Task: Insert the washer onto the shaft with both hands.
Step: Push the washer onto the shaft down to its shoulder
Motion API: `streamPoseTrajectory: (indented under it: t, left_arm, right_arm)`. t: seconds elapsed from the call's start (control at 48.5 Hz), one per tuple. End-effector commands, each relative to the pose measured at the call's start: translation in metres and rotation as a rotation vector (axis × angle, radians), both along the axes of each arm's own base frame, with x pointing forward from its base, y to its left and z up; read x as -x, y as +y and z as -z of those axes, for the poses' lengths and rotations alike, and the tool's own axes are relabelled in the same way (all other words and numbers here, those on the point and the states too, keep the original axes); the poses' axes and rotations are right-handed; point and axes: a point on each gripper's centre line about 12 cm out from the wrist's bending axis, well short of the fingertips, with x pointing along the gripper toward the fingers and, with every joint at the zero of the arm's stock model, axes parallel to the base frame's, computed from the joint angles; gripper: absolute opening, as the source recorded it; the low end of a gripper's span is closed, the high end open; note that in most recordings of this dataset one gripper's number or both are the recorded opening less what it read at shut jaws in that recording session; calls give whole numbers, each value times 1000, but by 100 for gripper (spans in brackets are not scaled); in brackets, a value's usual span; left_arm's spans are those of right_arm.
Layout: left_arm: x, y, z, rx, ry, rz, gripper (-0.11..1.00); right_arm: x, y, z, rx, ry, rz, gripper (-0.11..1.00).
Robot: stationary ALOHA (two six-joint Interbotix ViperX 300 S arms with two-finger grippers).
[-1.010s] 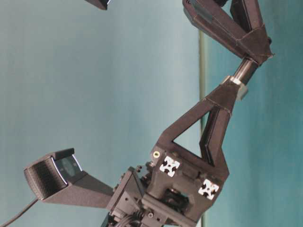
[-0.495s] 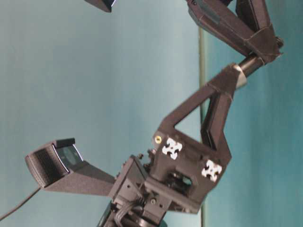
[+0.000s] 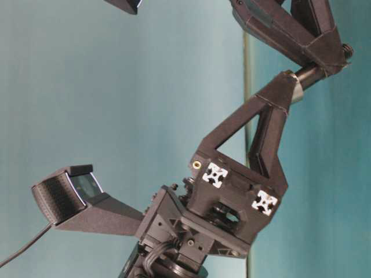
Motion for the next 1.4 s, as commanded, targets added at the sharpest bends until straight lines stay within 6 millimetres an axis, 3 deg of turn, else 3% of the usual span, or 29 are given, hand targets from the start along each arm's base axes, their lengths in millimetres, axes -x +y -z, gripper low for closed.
streamPoseTrajectory:
  t: [0.0, 0.639, 1.381]
  left_arm:
    - [0, -9, 0, -3, 3, 24, 36]
    - [-1, -9, 1, -5, 24, 23, 36]
    - [-12, -8, -6, 1, 0, 16, 36]
  right_arm:
    - [-10, -2, -13, -15, -54, 14, 0]
    - [-19, -3, -24, -18, -105, 17, 0]
    - [-13, 2, -13, -7, -13, -1, 0]
